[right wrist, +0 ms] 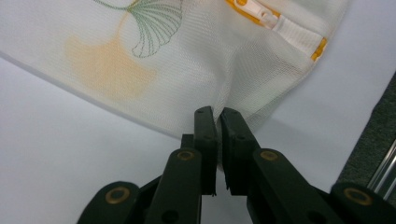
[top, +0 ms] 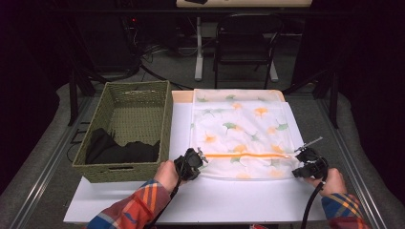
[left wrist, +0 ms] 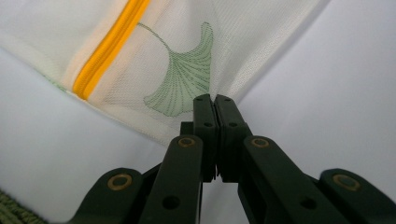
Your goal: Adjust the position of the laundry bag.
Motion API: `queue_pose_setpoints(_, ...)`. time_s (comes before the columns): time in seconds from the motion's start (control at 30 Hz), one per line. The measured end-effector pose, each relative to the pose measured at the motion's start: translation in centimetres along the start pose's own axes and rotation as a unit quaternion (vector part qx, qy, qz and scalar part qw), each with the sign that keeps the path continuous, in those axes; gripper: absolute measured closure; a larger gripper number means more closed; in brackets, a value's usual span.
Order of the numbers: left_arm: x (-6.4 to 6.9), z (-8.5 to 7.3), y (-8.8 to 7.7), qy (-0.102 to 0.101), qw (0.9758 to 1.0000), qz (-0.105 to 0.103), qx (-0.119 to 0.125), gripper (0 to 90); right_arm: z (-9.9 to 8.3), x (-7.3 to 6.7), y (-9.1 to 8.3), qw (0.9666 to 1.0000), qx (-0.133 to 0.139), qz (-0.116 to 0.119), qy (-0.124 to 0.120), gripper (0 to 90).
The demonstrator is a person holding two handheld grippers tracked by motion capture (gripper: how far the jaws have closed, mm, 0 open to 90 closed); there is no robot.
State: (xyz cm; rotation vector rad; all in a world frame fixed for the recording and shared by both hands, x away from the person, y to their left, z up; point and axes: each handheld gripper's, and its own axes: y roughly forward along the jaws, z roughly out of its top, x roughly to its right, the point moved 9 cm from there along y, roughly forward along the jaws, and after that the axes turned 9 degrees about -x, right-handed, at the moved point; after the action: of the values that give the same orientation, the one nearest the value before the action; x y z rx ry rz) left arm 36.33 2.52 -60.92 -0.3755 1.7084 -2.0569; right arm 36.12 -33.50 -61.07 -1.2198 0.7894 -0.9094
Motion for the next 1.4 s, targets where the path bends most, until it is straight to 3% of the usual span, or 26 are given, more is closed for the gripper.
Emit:
queue_pose_setpoints(0.43, 0.2, -2.0, -0.8, -0.004, 0.9998, 0.000, 0.020, 89.7, -0.2, -1.6, 0.0, 0.9999, -0.001, 0.006, -0.013, 86.7)
queue_pose_setpoints(0.53, 0.3, -2.4, -0.8, -0.007, 0.9997, -0.005, 0.021, 89.7, -0.2, -2.0, 0.0, 0.9998, -0.001, 0.005, -0.019, 86.9)
queue_pose_setpoints(0.57, 0.4, -2.6, -0.9, -0.009, 0.9997, -0.007, 0.020, 89.7, -0.2, -2.3, -0.1, 0.9999, -0.003, 0.010, -0.010, 86.9)
queue_pose_setpoints(0.6, 0.4, -2.8, -0.9, -0.009, 0.9997, -0.008, 0.022, 89.7, -0.2, -2.3, -0.1, 0.9997, -0.001, 0.010, -0.022, 86.9)
queue_pose_setpoints(0.77, 0.5, -3.8, -1.1, -0.013, 0.9996, -0.011, 0.023, 89.7, -0.1, -3.0, -0.1, 0.9993, 0.000, 0.016, -0.034, 87.0)
queue_pose_setpoints(0.97, 0.4, -4.6, -1.4, -0.019, 0.9994, -0.014, 0.027, 89.7, -0.1, -4.0, -0.1, 0.9993, 0.000, 0.021, -0.032, 87.2)
queue_pose_setpoints(1.0, 0.5, -4.8, -1.4, -0.019, 0.9994, -0.016, 0.026, 89.6, -0.1, -4.0, 0.0, 0.9989, 0.002, 0.019, -0.042, 87.2)
queue_pose_setpoints(1.4, 0.9, -6.3, -1.6, -0.028, 0.9989, -0.025, 0.026, 89.5, -0.2, -5.2, 0.1, 0.9982, -0.001, 0.028, -0.053, 87.4)
